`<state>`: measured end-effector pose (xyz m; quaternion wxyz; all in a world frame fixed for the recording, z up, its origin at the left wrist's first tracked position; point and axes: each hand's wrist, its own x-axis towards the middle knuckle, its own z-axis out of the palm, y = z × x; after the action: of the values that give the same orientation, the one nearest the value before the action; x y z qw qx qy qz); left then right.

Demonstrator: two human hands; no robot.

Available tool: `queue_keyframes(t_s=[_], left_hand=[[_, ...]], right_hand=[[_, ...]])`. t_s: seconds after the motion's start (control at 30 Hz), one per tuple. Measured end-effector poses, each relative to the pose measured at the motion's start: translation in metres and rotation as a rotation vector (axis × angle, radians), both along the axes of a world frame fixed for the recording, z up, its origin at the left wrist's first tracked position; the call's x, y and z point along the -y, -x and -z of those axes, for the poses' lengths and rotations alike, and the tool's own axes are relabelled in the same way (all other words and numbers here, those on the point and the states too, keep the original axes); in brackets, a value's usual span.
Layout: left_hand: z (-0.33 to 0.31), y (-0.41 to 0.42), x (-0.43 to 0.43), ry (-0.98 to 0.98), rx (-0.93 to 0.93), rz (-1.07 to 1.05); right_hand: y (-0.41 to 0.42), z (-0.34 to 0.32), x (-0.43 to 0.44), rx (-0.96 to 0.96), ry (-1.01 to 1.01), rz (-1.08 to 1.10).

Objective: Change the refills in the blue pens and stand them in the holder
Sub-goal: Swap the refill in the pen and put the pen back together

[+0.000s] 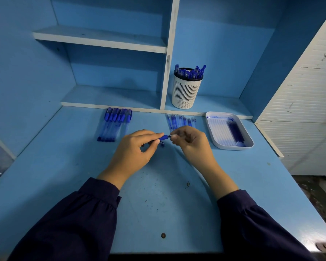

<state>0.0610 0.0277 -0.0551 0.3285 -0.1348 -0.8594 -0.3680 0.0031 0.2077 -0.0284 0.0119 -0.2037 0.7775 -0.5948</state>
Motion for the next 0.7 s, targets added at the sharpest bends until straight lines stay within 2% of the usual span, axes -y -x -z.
queue_keyframes(t_s=[0.1, 0.2, 0.33, 0.5, 0.6, 0.7], left_hand=[[0.000, 0.001, 0.003, -0.053, -0.002, -0.044], [-0.001, 0.002, 0.007, -0.109, 0.001, -0.125], [-0.001, 0.004, 0.010, -0.153, 0.036, -0.230], [0.000, 0.005, 0.011, -0.142, 0.058, -0.258], [0.000, 0.003, 0.010, -0.151, 0.069, -0.249], [0.000, 0.003, 0.010, -0.147, 0.074, -0.235]], right_hand=[[0.000, 0.000, 0.004, 0.096, 0.067, 0.003], [0.004, 0.004, 0.008, 0.143, 0.024, 0.021], [0.004, 0.010, 0.013, 0.031, -0.156, 0.021], [0.004, 0.014, 0.026, -0.185, -0.408, -0.025], [0.006, 0.016, 0.029, -0.285, -0.445, -0.030], [0.003, 0.012, 0.025, -0.207, -0.390, 0.005]])
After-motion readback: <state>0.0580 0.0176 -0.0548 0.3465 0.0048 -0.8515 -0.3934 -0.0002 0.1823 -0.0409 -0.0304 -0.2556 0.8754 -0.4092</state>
